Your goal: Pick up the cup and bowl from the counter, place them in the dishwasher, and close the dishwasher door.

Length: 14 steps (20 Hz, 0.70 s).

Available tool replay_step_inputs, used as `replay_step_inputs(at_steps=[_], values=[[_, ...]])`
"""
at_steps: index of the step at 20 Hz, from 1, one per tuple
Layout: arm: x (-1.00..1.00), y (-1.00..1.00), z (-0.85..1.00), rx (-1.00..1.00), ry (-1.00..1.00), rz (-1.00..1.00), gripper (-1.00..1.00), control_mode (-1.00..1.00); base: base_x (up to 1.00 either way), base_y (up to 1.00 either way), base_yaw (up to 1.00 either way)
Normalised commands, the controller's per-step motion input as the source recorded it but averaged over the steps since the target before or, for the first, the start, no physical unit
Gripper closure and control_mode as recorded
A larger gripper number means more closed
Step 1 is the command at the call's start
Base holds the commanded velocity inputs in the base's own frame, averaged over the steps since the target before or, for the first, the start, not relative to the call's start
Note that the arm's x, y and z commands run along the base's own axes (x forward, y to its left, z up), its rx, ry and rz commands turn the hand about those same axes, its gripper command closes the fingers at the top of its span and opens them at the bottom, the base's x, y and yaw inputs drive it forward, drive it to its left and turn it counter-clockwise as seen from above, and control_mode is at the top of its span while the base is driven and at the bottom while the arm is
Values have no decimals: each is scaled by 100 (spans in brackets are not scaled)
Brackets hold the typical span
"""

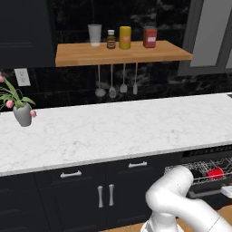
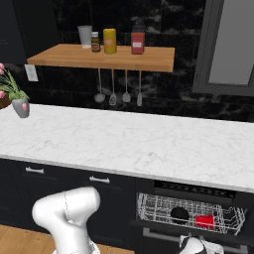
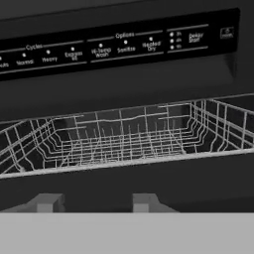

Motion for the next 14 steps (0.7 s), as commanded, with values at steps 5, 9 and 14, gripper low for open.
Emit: replay_step_inputs(at_steps=[5, 9, 14], values=[[100, -3, -18, 0, 7, 20, -100, -100, 0, 0, 0], [100, 0, -15, 0, 10, 17, -100, -100, 0, 0, 0], [100, 0, -21, 0, 9, 15, -100, -100, 0, 0, 0]])
